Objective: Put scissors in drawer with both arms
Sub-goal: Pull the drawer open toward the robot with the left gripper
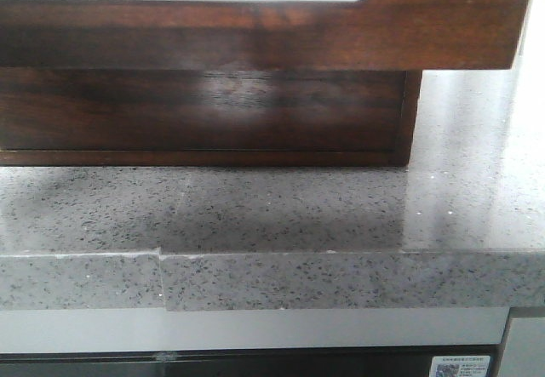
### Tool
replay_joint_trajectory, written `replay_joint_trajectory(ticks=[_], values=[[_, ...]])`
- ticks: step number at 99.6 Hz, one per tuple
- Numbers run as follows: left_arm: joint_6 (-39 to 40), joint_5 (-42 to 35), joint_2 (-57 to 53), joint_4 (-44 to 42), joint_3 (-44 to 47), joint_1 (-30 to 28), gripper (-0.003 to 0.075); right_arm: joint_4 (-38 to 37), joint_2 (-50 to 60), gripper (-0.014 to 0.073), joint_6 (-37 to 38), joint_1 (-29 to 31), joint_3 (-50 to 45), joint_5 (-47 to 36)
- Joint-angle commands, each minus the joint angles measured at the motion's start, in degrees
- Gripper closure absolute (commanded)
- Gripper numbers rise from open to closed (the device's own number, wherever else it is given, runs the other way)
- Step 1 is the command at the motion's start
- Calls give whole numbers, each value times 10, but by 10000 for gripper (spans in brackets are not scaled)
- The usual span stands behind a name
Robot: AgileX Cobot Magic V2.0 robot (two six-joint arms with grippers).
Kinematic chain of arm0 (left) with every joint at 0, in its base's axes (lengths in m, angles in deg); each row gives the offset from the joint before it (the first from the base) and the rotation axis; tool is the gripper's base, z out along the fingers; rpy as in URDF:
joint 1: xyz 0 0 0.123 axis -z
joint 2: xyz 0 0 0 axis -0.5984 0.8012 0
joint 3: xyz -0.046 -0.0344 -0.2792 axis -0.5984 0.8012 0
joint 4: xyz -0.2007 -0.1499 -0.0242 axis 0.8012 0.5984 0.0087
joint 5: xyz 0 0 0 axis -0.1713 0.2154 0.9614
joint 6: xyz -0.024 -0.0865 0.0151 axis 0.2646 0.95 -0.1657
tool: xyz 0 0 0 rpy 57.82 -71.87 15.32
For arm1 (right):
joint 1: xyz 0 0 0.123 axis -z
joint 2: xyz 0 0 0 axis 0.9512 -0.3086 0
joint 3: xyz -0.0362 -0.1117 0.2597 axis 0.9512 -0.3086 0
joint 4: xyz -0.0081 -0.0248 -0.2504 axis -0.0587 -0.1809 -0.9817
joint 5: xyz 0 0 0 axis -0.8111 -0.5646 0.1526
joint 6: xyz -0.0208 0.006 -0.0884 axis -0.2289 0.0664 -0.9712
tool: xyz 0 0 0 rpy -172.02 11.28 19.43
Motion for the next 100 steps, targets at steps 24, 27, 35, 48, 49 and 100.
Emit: replay_joint_trajectory(ticks=[24,27,35,48,49,100], values=[[-76,64,-11,-11,-29,5,429,-2,-8,132,-7,2,20,-41],[-76,65,-11,-16,-30,5,401,-2,-8,132,-7,2,20,-41],[-76,66,-11,-23,-31,5,360,-2,-8,132,-7,2,20,-41],[-76,68,-11,-23,-31,5,363,-2,-8,132,-7,2,20,-41],[-76,69,-11,-23,-31,5,363,-2,-8,132,-7,2,20,-41],[-76,60,-11,33,-31,5,363,-2,-8,132,-7,2,20,-41]])
